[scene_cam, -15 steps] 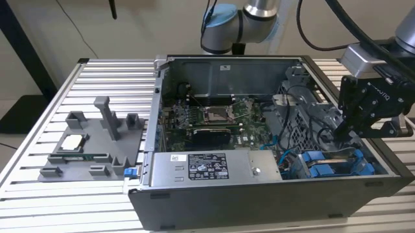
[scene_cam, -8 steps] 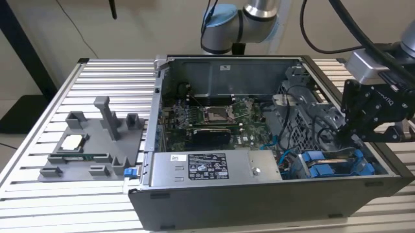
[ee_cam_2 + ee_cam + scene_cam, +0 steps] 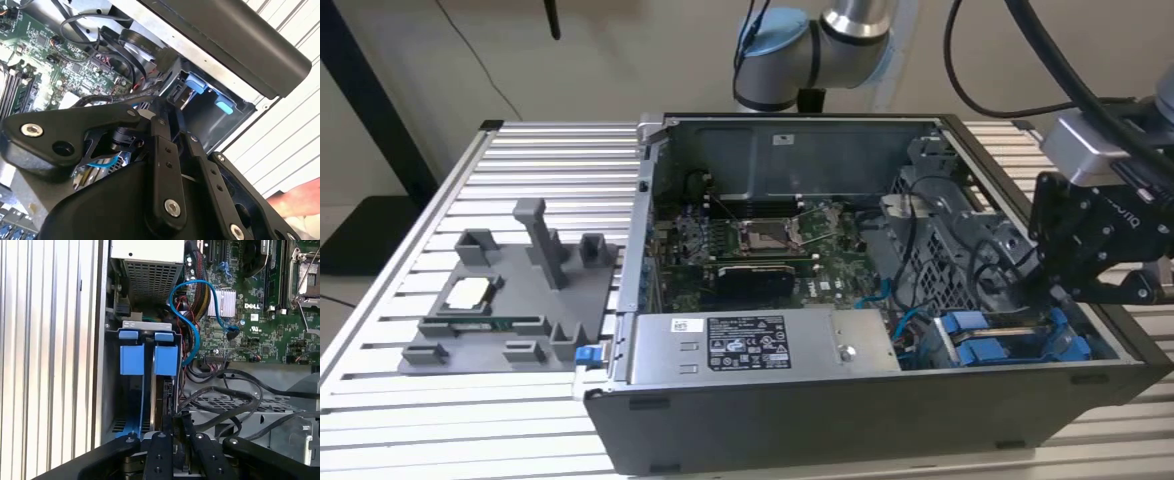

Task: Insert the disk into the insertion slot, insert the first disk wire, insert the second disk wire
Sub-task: 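Insert the first disk wire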

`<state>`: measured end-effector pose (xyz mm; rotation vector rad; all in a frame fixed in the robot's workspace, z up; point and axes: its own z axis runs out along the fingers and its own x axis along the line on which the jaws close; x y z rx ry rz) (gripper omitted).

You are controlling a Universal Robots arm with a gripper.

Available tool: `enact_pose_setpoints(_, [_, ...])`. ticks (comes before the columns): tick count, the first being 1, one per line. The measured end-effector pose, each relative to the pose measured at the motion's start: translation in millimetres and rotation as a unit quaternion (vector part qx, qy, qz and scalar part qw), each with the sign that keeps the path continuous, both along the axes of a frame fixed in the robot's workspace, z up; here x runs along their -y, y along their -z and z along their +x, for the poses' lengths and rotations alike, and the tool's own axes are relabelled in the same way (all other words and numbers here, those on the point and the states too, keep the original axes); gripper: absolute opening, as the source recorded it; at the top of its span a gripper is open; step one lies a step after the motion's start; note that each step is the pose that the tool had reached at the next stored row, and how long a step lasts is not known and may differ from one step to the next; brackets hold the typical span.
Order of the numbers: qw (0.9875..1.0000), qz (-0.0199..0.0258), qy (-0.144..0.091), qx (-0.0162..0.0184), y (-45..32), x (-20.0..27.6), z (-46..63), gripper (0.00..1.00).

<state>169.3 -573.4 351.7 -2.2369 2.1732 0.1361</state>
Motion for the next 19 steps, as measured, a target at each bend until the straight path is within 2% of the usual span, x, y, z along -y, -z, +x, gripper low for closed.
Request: enact_pose_setpoints(19, [1.0000, 0.0007, 0.007, 0.0000, 8.2, 0.8, 2.1, 0.19])
